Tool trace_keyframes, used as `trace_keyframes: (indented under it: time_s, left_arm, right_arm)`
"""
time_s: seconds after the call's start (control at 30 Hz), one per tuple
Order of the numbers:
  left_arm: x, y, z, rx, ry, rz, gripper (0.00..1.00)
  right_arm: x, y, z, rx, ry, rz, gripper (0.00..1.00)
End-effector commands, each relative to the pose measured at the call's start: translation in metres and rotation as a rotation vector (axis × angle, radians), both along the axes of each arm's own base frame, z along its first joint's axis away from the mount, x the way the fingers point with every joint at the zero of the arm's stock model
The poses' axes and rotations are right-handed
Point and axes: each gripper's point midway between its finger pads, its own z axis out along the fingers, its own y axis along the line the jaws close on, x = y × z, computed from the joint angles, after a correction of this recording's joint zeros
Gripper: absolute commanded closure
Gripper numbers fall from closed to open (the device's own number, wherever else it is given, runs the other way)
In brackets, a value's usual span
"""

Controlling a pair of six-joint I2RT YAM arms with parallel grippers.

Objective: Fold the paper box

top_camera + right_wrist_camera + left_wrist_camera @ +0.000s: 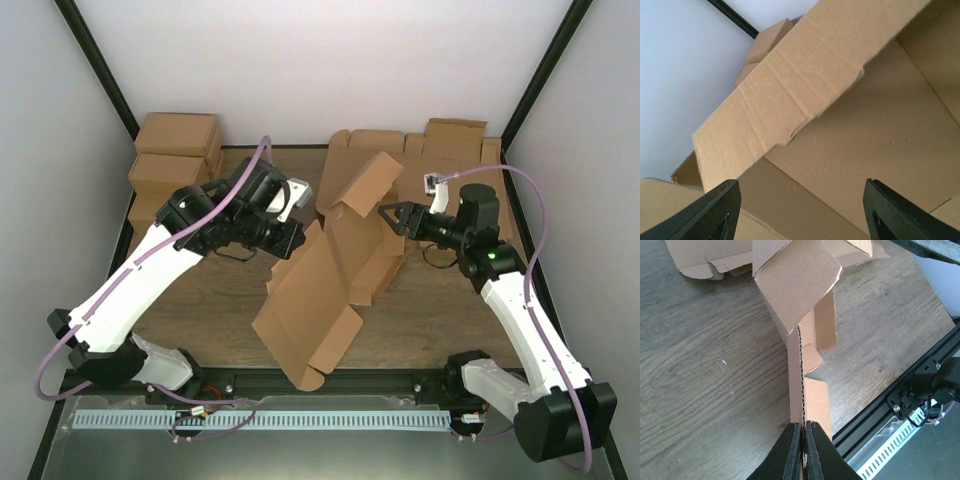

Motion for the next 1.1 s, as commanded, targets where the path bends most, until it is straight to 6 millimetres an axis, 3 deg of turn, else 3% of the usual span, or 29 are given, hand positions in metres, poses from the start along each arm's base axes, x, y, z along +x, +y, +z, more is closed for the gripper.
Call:
trace_keyframes:
  time_s: [0.0,0.13,0.27,0.47,0.8,0.9,1.07]
  left_arm:
    - [-0.006,0.010,0.007,0.011,-0.029,-0.022,0.94]
    - [-0.008,0.003,-0.001,0.015,-0.013,-0.066,0.94]
    - [-0.010,-0.003,-0.002,0.006,-0.001,-0.104,0.94]
    - [-0.009,-0.001,-0.006,0.033,-0.002,-0.101,0.94]
    - [-0.008,-0.001,-0.012,0.076,-0.012,-0.093,0.95]
    - [-0.007,-0.002,-0.014,0.088,-0.016,-0.091,0.95]
    - [-0.004,-0.004,-0.014,0.101,-0.025,-0.089,0.95]
  right_arm:
    - [-0.022,0.009,-0.003,0.027,0.036,0.049,0.30]
    - [-0.028,0.006,-0.017,0.010,0.054,0.036,0.30]
    - [-0.026,0.000,-0.019,-0.013,0.032,0.002,0.27]
    - [-0.017,-0.006,0.013,-0.033,-0.042,-0.041,0.20]
    - [-0.024,-0.019,0.066,-0.031,-0.154,-0.112,0.11]
    - [-0.011,-0.022,0.065,-0.043,-0.085,-0.160,0.03]
    - [0.006,-0.025,0.055,-0.007,0.026,-0.223,0.04]
